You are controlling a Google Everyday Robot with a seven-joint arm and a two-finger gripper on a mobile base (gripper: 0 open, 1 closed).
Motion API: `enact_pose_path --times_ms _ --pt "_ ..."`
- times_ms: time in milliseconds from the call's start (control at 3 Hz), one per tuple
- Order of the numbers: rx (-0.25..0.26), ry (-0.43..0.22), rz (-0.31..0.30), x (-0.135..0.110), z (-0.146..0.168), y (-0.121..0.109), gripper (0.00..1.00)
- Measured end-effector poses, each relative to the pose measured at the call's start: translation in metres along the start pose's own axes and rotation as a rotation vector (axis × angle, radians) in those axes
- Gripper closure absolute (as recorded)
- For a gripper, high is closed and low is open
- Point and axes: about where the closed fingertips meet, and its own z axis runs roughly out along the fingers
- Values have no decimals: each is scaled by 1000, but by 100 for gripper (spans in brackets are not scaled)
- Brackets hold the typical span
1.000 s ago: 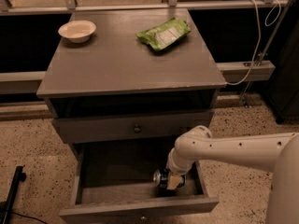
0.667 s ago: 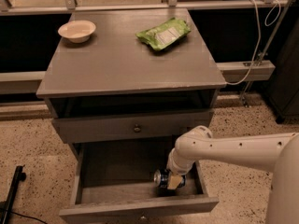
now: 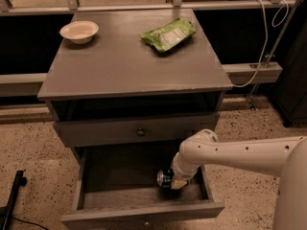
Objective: Place pepsi can into middle drawer
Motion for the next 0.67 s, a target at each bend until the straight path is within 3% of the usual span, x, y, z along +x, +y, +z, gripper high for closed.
enact_pose_path --times_ms 333,667 --pt "0 0 0 0 0 0 0" --pt "0 0 0 0 0 0 0"
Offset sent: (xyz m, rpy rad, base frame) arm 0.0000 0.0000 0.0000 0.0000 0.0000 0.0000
